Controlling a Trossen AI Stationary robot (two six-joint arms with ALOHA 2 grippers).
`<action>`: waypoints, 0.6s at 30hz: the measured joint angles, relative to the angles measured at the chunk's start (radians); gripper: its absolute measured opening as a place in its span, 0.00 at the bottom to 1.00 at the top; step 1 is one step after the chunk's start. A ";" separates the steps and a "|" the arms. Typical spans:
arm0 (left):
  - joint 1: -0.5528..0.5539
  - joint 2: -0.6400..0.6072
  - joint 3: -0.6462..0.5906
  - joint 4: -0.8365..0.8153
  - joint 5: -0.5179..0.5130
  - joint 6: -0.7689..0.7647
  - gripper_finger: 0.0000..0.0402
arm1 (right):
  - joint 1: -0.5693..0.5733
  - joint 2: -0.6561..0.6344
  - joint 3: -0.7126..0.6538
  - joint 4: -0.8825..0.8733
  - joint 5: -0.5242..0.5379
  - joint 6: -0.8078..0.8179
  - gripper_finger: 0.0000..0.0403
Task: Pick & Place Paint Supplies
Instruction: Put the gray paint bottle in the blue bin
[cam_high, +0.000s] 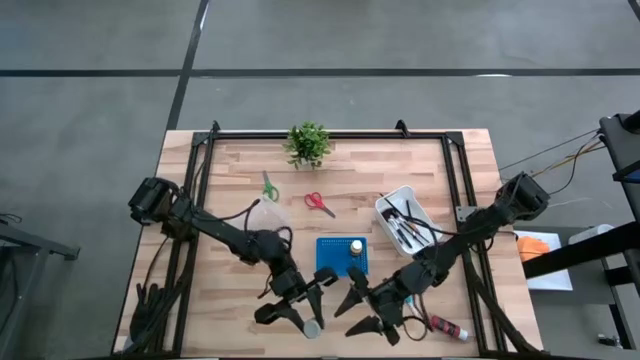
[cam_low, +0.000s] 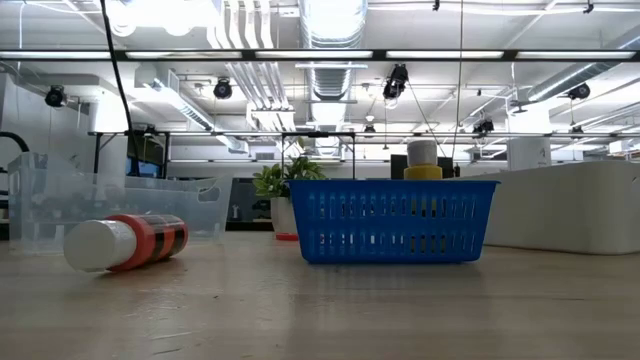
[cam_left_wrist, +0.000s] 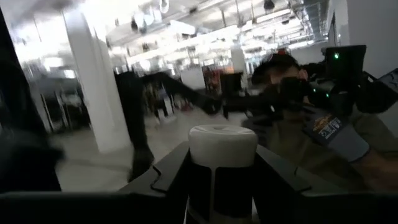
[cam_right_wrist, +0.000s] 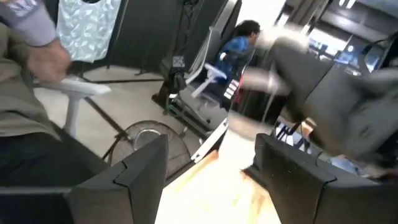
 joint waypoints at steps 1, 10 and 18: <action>-0.005 -0.001 0.000 -0.036 -0.008 -0.002 0.37 | 0.010 -0.012 0.000 -0.027 0.015 0.011 0.59; -0.094 -0.036 -0.002 -0.548 -0.354 -0.020 0.37 | 0.131 -0.052 -0.036 -0.199 0.261 0.170 0.59; -0.174 -0.050 -0.001 -0.978 -0.871 -0.238 0.37 | 0.168 -0.050 -0.053 -0.230 0.409 0.298 0.59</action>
